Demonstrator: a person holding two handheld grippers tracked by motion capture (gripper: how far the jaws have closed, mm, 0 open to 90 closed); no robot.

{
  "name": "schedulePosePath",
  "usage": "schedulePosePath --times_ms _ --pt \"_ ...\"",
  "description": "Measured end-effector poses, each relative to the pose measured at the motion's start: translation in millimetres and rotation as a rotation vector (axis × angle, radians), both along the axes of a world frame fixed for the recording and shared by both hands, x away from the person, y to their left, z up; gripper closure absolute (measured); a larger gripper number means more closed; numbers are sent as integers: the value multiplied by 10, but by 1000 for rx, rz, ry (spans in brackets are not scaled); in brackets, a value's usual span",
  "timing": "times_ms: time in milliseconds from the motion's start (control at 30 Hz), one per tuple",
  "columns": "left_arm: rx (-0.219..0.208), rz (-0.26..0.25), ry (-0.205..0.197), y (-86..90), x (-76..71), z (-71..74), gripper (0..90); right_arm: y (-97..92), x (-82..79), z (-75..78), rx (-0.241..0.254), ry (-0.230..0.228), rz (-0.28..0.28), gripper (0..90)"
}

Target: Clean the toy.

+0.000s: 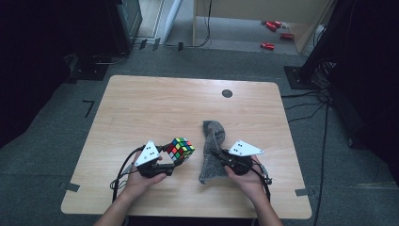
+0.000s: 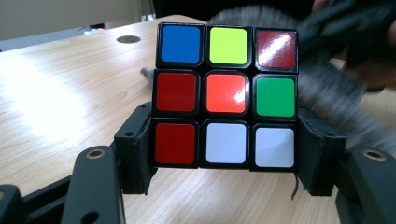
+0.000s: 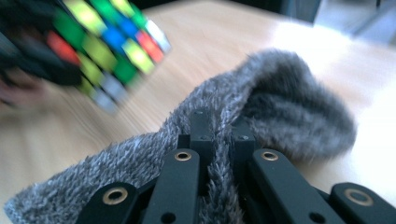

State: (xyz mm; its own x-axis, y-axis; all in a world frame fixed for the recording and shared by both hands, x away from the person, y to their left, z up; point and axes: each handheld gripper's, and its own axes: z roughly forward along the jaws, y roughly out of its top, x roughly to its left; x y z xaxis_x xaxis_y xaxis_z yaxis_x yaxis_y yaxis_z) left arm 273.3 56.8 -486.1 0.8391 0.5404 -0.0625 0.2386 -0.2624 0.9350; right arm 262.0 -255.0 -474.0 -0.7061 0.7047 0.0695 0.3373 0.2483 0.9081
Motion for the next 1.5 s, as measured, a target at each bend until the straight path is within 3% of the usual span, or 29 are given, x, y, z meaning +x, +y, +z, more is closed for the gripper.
schedulePosePath --times_ms 200,367,433,467,533,633,700,733,767,867,1000,1067,1100,1167,1200,1233,1300,1367,1400,1433,1500 --pt "50 -54 -35 -124 -69 -24 350 201 -232 336 99 -132 91 857" --pt "114 -80 -65 -230 -132 -38 350 372 -339 423 116 -161 142 855" --pt "142 -82 -69 -278 -160 -31 350 479 -377 404 85 -168 163 853" --pt "163 -78 -74 -303 -173 -31 351 575 -401 360 32 -186 163 850" --pt "206 -74 -79 -350 -199 -31 351 608 -406 340 13 -192 161 848" --pt "246 -68 -91 -397 -231 -9 352 678 -419 278 -40 -209 143 839" --pt "270 -67 -94 -423 -238 10 353 686 -419 251 -83 -243 109 828" --pt "276 -66 -94 -422 -235 16 353 686 -419 251 -83 -243 109 828" --pt "274 -55 -85 -404 -217 19 353 638 -394 256 -87 -259 66 823" --pt "272 -43 -77 -373 -195 29 353 573 -366 262 -73 -247 30 822" --pt "275 -50 -76 -411 -215 31 353 639 -420 271 -78 -257 71 816" --pt "286 -57 -78 -437 -231 26 353 754 -477 253 -119 -275 122 812" --pt "297 -56 -82 -441 -238 21 354 842 -510 212 -189 -300 140 810" --pt "293 -54 -79 -427 -231 22 354 847 -503 200 -200 -306 132 811" --pt "274 -49 -70 -384 -205 35 354 773 -456 207 -157 -279 101 813" --pt "274 -49 -70 -384 -205 35 354 773 -456 207 -157 -279 101 813" --pt "246 -44 -69 -336 -181 40 354 647 -393 234 -96 -258 49 813" --pt "173 -54 -69 -289 -169 46 353 516 -337 261 -56 -232 -15 817" --pt "105 -76 -78 -254 -167 61 354 447 -303 249 7 -193 -22 817" --pt "105 -76 -78 -254 -167 61 353 447 -303 249 7 -193 -22 817" --pt "98 -72 -125 -241 -191 58 353 402 -263 203 92 -155 9 817"
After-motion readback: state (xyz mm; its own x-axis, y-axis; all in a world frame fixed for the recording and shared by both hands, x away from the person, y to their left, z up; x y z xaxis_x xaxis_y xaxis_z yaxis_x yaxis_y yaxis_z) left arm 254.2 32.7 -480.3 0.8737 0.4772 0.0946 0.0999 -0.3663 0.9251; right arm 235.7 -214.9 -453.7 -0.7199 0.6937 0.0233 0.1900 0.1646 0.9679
